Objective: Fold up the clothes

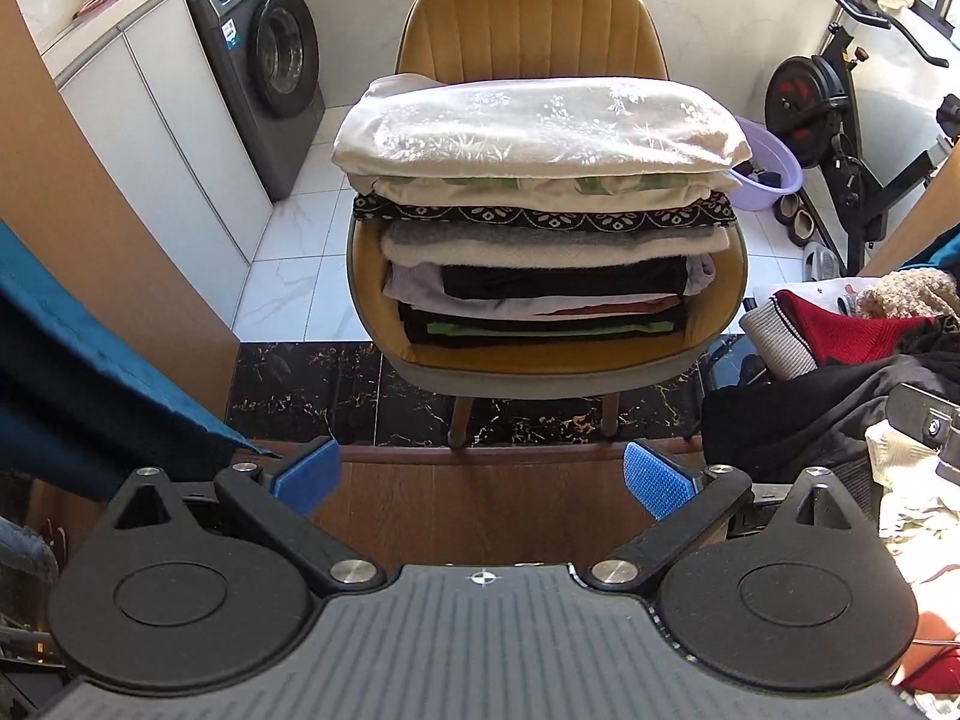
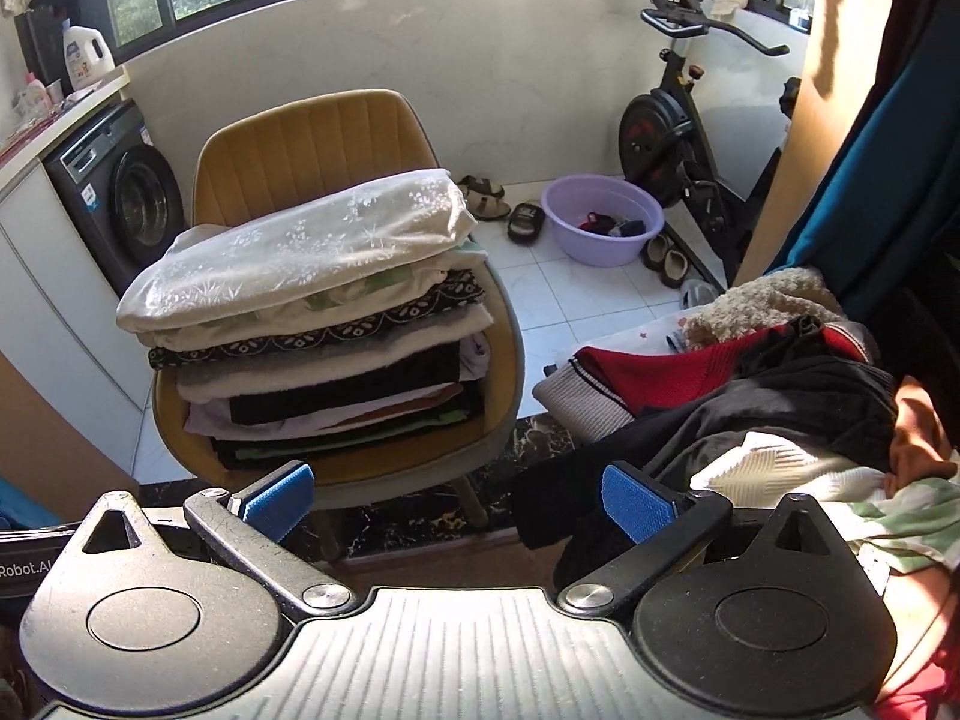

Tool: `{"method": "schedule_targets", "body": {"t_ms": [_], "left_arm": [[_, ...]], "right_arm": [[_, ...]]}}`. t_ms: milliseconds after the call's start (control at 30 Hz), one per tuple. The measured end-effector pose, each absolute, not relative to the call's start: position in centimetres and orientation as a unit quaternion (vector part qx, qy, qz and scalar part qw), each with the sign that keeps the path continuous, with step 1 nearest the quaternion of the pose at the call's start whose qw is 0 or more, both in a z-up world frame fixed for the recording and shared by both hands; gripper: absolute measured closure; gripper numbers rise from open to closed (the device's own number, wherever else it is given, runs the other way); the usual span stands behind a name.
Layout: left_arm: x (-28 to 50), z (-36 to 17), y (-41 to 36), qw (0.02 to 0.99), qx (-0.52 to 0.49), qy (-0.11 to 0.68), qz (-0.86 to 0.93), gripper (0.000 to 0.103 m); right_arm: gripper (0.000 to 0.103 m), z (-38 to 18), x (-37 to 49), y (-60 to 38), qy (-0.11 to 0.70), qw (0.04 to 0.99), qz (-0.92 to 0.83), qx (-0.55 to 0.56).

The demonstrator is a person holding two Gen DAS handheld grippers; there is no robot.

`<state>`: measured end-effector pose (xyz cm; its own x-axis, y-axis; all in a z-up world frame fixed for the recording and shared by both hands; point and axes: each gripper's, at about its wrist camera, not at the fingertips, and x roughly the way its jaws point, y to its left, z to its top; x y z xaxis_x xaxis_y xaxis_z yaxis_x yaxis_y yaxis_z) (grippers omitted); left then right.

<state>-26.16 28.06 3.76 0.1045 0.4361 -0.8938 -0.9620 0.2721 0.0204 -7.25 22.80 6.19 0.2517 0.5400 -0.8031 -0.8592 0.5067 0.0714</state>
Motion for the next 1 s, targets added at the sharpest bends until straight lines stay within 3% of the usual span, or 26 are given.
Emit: {"method": "schedule_targets", "body": {"t_ms": [1000], "left_arm": [[-28.8, 0.8, 28.7, 0.673, -0.333, 0.455, 0.478, 0.001]], "right_arm": [[0.001, 3.6, -13.2, 22.5, 0.432, 0.76, 0.415, -0.251]]}}
